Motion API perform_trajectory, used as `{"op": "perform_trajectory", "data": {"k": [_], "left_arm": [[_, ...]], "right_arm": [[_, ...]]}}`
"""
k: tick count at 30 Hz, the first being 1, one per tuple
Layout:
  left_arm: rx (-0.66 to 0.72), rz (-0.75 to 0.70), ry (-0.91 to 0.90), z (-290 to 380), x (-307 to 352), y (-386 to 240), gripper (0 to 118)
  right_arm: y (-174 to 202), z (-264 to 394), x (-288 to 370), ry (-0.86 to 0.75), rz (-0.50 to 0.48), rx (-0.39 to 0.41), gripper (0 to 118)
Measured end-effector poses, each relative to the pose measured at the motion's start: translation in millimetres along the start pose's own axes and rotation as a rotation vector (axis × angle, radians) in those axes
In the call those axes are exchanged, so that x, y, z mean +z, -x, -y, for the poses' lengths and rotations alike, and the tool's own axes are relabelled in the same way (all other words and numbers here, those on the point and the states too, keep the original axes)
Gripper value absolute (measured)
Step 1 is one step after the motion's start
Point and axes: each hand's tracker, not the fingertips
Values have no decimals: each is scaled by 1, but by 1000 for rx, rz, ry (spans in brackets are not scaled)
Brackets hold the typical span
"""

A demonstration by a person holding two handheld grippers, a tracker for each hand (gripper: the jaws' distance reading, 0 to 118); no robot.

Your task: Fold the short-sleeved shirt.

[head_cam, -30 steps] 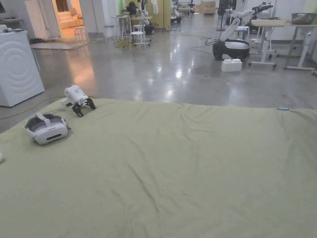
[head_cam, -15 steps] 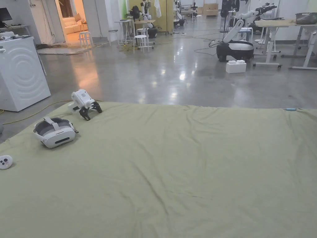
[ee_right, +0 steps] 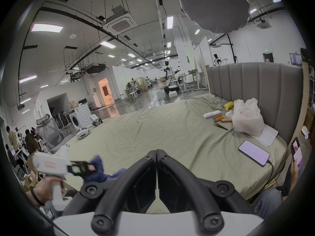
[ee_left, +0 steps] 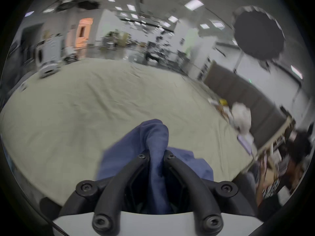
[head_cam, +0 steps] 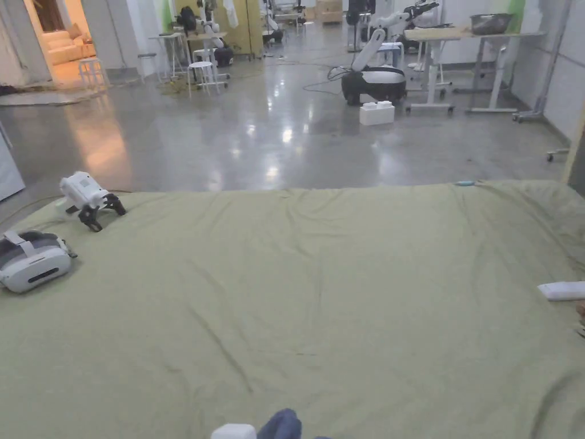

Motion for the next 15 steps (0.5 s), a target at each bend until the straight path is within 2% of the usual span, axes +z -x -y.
{"op": "perform_trajectory", "data": {"k": [3, 4, 6, 7, 11, 13, 14, 15], "left_arm": [[-28, 31, 99, 20, -51, -32, 11], [-50, 31, 114, 27, -65, -37, 20], [-58, 44, 180, 32, -83, -37, 49], [-38, 99, 171, 30, -79, -35, 62], [40, 139, -16, -1, -17, -16, 74], [127, 127, -113, -9, 3, -2, 74], [180, 147, -138, -11, 9, 6, 64], [242, 223, -124, -10, 4, 14, 39]], "right_arm": [[-3, 1, 15, -46, 31, 24, 0], [-4, 1, 19, -51, 32, 32, 0], [-4, 2, 25, -67, 69, 71, 0], [-4, 2, 26, -61, 77, 83, 0], [-7, 2, 25, -58, 86, 95, 0], [-7, -1, 24, -57, 85, 99, 0], [-6, -3, 24, -56, 82, 105, 0], [-5, -4, 25, -56, 76, 112, 0]]}}
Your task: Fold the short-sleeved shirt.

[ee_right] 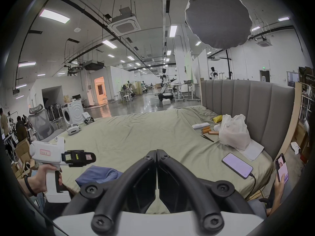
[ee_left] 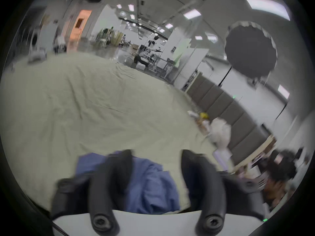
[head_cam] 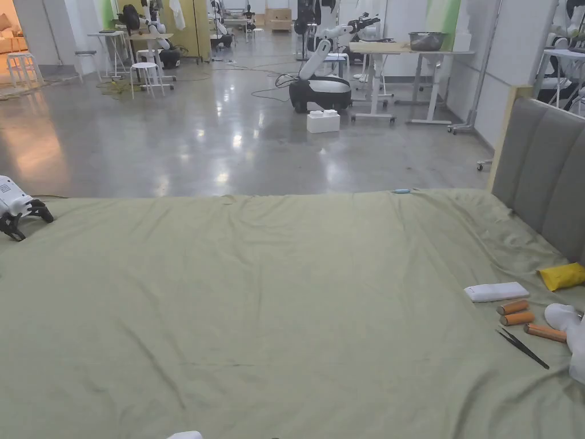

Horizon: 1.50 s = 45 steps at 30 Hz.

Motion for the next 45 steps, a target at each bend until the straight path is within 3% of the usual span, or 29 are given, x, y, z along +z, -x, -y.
{"op": "perform_trajectory", "data": {"k": [1, 8, 10, 14, 15, 16, 19, 21, 23, 25, 27, 28, 29, 31, 33, 34, 35, 36, 37, 38, 41, 43, 45], "left_arm": [[54, 65, 21, 5, -9, 10, 2], [241, 47, 294, 76, -93, 44, 0], [127, 17, 237, 80, -93, 37, 0], [114, 22, 257, 60, -80, 30, 0], [125, 38, 226, 50, -70, 27, 6], [115, 60, 181, 42, -53, 29, 27], [88, 101, 68, 19, 3, 39, 104], [114, 59, 20, 9, 37, 57, 110], [181, 54, 5, 4, 61, 76, 110], [263, 38, -4, 8, 74, 100, 111], [338, 30, 3, 14, 75, 120, 111], [369, 19, 10, 18, 72, 128, 111], [395, 24, 22, 22, 66, 133, 111], [416, 37, 77, 26, 41, 139, 111], [422, 37, 124, 28, 14, 140, 110], [417, 36, 171, 28, 0, 138, 102], [398, 42, 209, 29, -17, 133, 84], [372, 48, 231, 30, -25, 130, 57], [338, 27, 271, 31, -35, 123, 47], [278, -108, 303, 29, -40, 112, 43], [286, -45, 281, 20, -33, 117, 35], [325, -28, 262, 11, -21, 125, 35], [356, -16, 228, -8, 0, 141, 35]], "right_arm": [[1, -1, 1, -1, -4, 6, 0], [5, -2, 13, 0, -5, -13, 0], [7, 1, 12, 17, -8, -10, 0], [20, 14, -13, 90, -100, -32, 0], [26, 18, -27, 126, -121, -48, 0], [32, 22, -47, 193, -164, -66, 0], [64, 48, -120, 334, -278, -84, 0], [92, 69, -167, 434, -359, -42, 0], [109, 89, -206, 570, -417, -83, 0], [117, 113, -239, 715, -387, -100, 0], [120, 134, -260, 819, -287, -5, 0], [117, 136, -264, 820, -296, -34, 0], [114, 128, -262, 812, -306, -113, 0], [116, 121, -264, 856, -291, -107, 0], [122, 122, -259, 830, -292, -19, 0], [124, 124, -256, 817, -286, -17, 0], [124, 124, -254, 809, -279, -27, 0], [123, 125, -252, 801, -273, -37, 0], [124, 126, -248, 795, -265, -55, 0], [123, 127, -248, 795, -253, -65, 0], [118, 121, -243, 775, -269, -89, 0], [115, 112, -233, 709, -295, -140, 0], [113, 98, -221, 652, -314, -140, 0]]}}
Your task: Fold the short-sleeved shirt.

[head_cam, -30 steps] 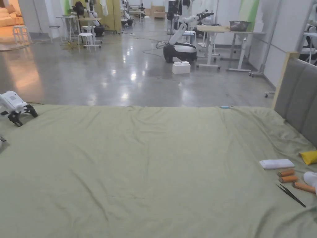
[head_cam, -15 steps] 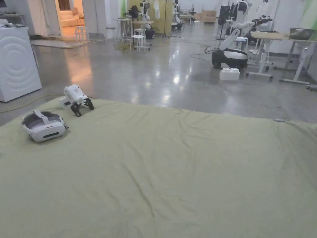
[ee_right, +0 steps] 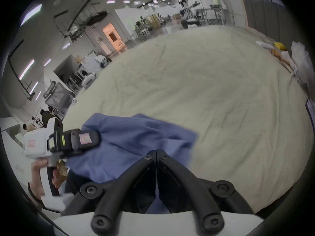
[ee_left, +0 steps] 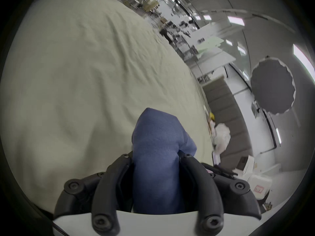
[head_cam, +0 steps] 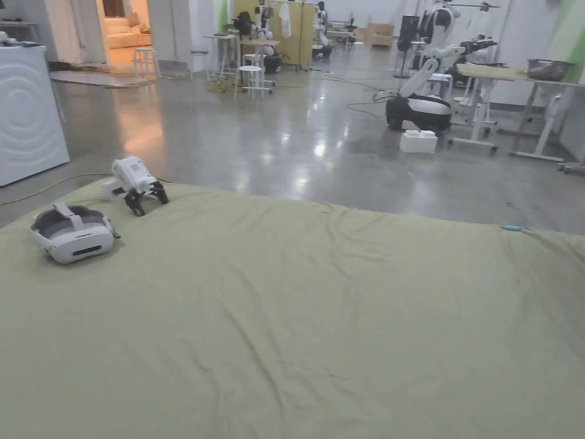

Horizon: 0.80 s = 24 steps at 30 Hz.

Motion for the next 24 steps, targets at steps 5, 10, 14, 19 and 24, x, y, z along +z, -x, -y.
{"op": "perform_trajectory", "data": {"k": [5, 10, 14, 19, 24], "left_arm": [[-72, -210, -191, -91, 113, 58, 35], [-75, -599, -193, -172, 195, 134, 35], [15, -624, -235, -176, 198, 166, 48], [-195, -936, -309, -165, 207, 117, 94], [-720, -859, -493, -113, 244, -34, 95]], "right_arm": [[-4, -4, 27, -24, -20, 53, 0], [-18, 0, 36, -25, -6, 29, 0], [-28, 1, 38, -35, 24, 7, 0], [-25, -18, 65, -154, 46, 63, 0], [-9, -51, 135, -422, 95, 186, 0]]}}
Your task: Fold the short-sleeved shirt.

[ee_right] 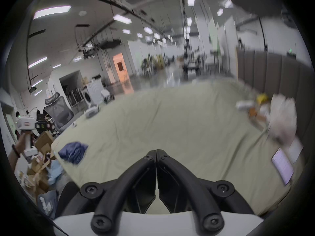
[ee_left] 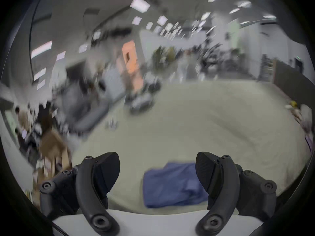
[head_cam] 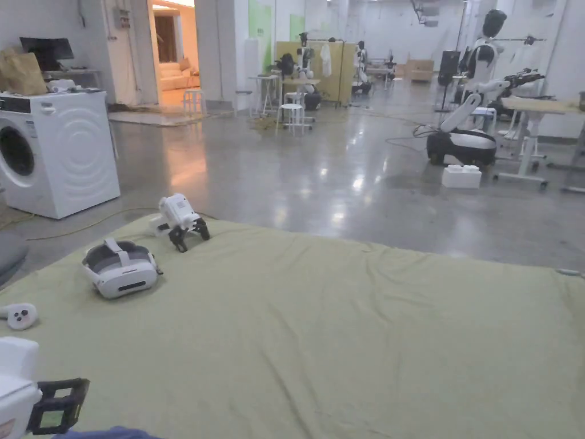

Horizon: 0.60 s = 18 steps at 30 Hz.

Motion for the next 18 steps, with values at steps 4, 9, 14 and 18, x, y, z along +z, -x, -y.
{"op": "perform_trajectory", "data": {"k": [4, 9, 14, 18], "left_arm": [[16, 95, -346, -33, 104, -67, 94], [95, 196, -564, -34, 180, -144, 66], [133, 226, -580, -14, 206, -176, 13], [107, 198, -598, -6, 216, -180, 0]], "right_arm": [[12, -36, 51, -216, 71, 81, 0], [21, -48, 101, -387, 92, 90, 0], [39, -38, 139, -455, 119, 199, 0], [44, -35, 150, -473, 178, 218, 0]]}}
